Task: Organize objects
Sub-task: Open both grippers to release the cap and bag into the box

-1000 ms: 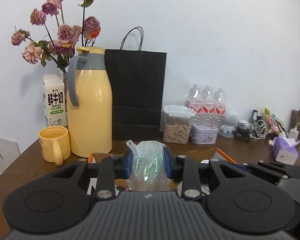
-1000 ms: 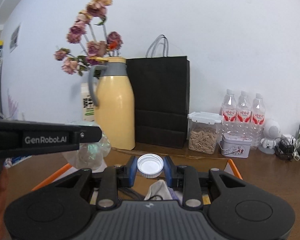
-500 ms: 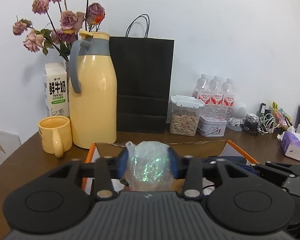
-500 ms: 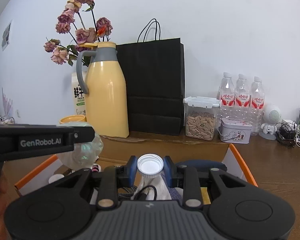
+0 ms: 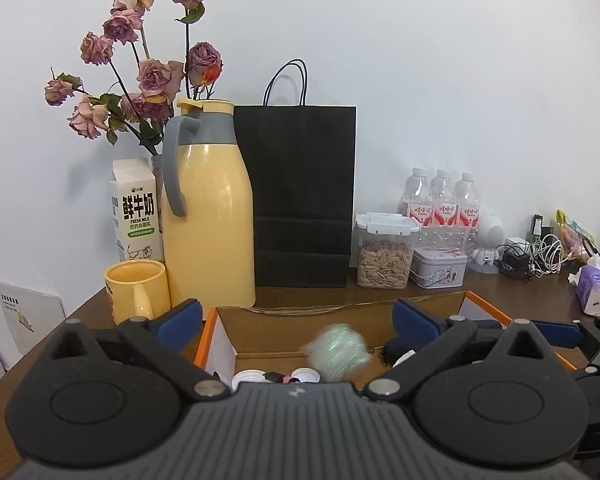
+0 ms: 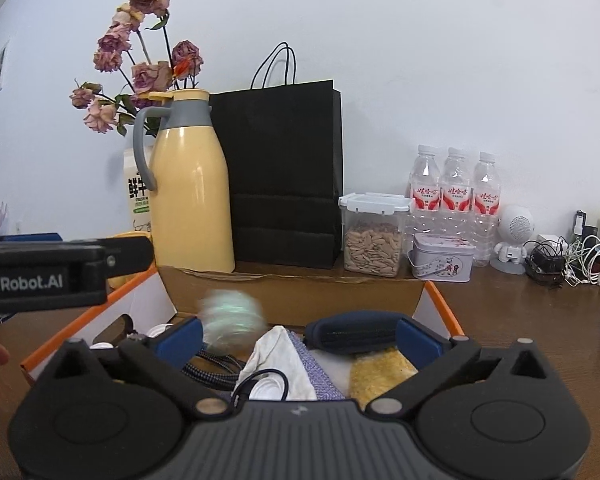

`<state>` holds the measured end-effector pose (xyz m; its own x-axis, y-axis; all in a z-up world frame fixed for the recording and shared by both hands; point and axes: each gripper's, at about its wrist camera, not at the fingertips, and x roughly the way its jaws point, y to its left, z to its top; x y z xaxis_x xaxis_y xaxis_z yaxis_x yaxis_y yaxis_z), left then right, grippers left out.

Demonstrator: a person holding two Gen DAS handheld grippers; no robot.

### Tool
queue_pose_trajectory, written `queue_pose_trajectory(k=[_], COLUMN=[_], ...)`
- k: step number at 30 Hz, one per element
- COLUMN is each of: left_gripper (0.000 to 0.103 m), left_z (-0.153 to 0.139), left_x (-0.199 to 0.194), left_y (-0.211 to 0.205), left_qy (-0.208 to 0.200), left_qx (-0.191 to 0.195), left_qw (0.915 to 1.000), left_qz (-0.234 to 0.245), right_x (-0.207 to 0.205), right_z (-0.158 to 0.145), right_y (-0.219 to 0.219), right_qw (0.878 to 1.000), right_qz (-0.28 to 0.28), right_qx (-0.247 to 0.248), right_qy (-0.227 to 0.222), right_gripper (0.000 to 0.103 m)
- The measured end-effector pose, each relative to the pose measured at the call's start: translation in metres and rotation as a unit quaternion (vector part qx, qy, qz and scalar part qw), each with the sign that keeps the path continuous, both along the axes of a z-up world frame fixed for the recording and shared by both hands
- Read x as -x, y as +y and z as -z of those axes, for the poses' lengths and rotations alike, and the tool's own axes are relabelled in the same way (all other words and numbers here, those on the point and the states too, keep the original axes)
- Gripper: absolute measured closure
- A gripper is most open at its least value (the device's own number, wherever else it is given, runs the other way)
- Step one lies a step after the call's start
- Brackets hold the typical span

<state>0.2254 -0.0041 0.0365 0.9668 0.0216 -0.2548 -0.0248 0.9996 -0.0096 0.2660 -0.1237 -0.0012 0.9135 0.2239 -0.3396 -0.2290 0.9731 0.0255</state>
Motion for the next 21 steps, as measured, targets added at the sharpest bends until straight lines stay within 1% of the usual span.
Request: queue_pose_trajectory(k=[11,18,21], left_gripper=[0.000,0.000,0.000], left_z=[-0.005,-0.013,-0.013], left_x=[0.008,0.026,0.035], left_y=[-0.001,0.002,0.004], left_qy=[-0.007,-0.003,-0.001], left_qx=[0.003,0.015,0.013], left_qw=[1.0000,0.9998,0.9998], left_qz=[0.006,0.016,0.015], right_x=[0.009,0.024,0.032], right_z=[-0.008,-0.016,-0.017], right_y=[-0.002,-0.005,-0.005], right_qw=[1.000,1.000,1.000], right_qz=[-0.004,-0.017,-0.019], right_qx=[0.000,-0.005,-0.002], right_qy=[-0.013,-0.016,-0.013], right_gripper=[0.000,0.000,0.000])
